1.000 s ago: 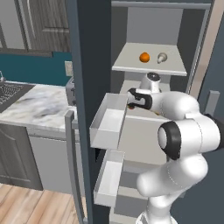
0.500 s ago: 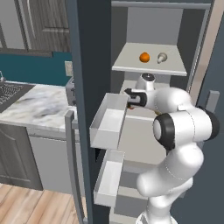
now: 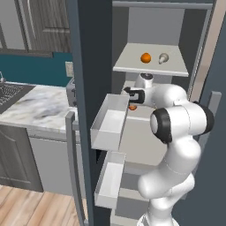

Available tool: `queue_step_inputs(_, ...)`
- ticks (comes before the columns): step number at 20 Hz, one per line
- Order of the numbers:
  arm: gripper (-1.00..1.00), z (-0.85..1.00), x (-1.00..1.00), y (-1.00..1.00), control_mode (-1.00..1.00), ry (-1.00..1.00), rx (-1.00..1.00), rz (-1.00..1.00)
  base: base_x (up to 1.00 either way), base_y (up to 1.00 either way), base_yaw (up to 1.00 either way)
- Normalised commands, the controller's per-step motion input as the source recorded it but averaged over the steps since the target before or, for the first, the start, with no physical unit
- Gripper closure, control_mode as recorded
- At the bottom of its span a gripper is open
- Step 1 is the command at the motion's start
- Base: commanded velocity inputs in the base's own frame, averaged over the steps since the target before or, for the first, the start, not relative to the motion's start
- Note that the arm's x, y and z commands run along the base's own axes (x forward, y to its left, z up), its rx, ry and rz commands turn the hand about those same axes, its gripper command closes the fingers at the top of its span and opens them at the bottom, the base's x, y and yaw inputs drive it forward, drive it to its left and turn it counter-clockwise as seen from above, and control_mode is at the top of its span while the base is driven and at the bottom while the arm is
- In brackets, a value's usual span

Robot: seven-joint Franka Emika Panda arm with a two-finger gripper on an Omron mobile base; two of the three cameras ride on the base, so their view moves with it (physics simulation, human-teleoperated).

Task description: Take the lemon and peach from the second highest rack and move them to the highest rack where the tangerine and mushroom are located, to maximize freezer space. Close the freezer door after rearranging.

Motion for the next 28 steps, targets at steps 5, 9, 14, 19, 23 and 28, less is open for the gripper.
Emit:
queue_step_inputs(5, -1.0, -0.2, 0.07, 0.02, -1.0, 0.0, 0.0, 0.0, 0.0, 0.0, 0.0)
queue_step_inputs(9, -1.0, -0.27, 0.0, 0.06, -1.0, 0.0, 0.0, 0.0, 0.0, 0.0, 0.0)
queue_step_inputs(14, -1.0, -0.26, 0.0, 0.07, -1.0, 0.0, 0.0, 0.0, 0.0, 0.0, 0.0)
queue_step_inputs(19, 1.0, -0.3, 0.0, 0.03, -1.0, 0.0, 0.0, 0.0, 0.0, 0.0, 0.0)
queue_step_inputs(23, 1.0, -0.31, 0.0, 0.0, -1.0, -0.01, 0.0, 0.0, 0.0, 0.0, 0.0)
queue_step_inputs(28, 1.0, -0.25, -0.18, 0.0, -1.0, -0.05, 0.0, 0.0, 0.0, 0.0, 0.0)
